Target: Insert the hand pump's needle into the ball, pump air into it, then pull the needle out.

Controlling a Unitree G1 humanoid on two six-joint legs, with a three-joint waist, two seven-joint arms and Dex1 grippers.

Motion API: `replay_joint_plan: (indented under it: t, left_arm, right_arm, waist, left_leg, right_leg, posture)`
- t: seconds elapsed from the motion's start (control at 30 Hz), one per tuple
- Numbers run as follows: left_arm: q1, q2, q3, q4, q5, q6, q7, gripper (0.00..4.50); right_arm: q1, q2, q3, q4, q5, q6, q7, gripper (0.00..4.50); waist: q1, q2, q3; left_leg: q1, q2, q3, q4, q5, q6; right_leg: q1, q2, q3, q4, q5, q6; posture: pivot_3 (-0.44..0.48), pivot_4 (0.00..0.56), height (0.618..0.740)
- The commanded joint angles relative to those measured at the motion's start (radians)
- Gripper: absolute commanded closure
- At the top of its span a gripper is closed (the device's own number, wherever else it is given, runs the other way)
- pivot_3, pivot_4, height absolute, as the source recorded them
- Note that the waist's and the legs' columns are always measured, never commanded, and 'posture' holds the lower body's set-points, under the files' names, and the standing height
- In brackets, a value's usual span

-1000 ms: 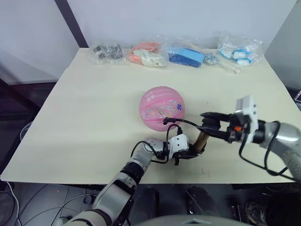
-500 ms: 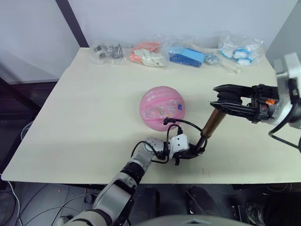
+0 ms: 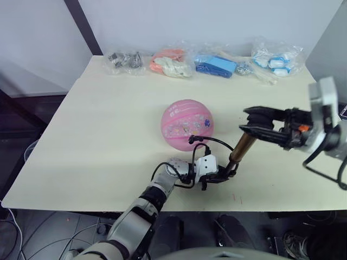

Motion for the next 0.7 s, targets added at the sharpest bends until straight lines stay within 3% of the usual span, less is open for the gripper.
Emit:
replay_joint_plan:
  t: [0.03,0.1,0.43,0.53,0.7]
  left_arm:
    - [0.033,0.013,-0.026,0.041,0.034,0.015,-0.009,3.49]
    - [0.034,0.014,-0.026,0.038,0.034,0.017,-0.009,3.49]
    - [0.037,0.021,-0.026,0.028,0.032,0.023,-0.009,3.49]
    - [0.036,0.022,-0.025,0.026,0.031,0.025,-0.01,3.49]
    - [0.036,0.025,-0.025,0.024,0.031,0.029,-0.01,3.49]
  right_arm:
    - [0.056,0.039,0.09,0.003,-0.123,-0.055,0.013,2.65]
    - [0.094,0.102,0.128,0.034,-0.167,-0.084,-0.017,2.65]
    - [0.209,0.194,0.319,0.156,-0.467,-0.287,0.032,2.65]
    - [0.219,0.203,0.325,0.164,-0.491,-0.316,0.046,2.65]
    - [0.185,0.165,0.233,0.082,-0.391,-0.258,0.069,2.65]
  waist:
    - [0.0,0.0,0.0]
    - [0.001,-0.002,-0.001]
    - [-0.002,0.0,-0.003]
    - [-0.003,-0.001,-0.004]
    - [-0.003,-0.001,-0.004]
  left_leg:
    - [0.0,0.0,0.0,0.0,0.0,0.0]
    - [0.0,0.001,-0.001,0.0,0.0,0.0]
    - [0.002,0.001,-0.002,0.0,0.0,0.0]
    - [0.003,0.001,-0.002,0.0,0.0,0.0]
    - [0.003,0.001,-0.002,0.0,0.0,0.0]
  right_leg:
    - [0.0,0.0,0.0,0.0,0.0,0.0]
    - [0.001,0.002,-0.001,0.0,0.0,0.0]
    - [0.002,0.003,-0.002,0.0,0.0,0.0]
    - [0.003,0.002,-0.002,0.0,0.0,0.0]
    - [0.003,0.002,-0.002,-0.001,0.0,0.0]
  posture:
    - [0.0,0.15,0.736]
    - [0.0,0.15,0.736]
    - [0.0,0.15,0.736]
    - [0.0,0.15,0.736]
    - [0.0,0.15,0.736]
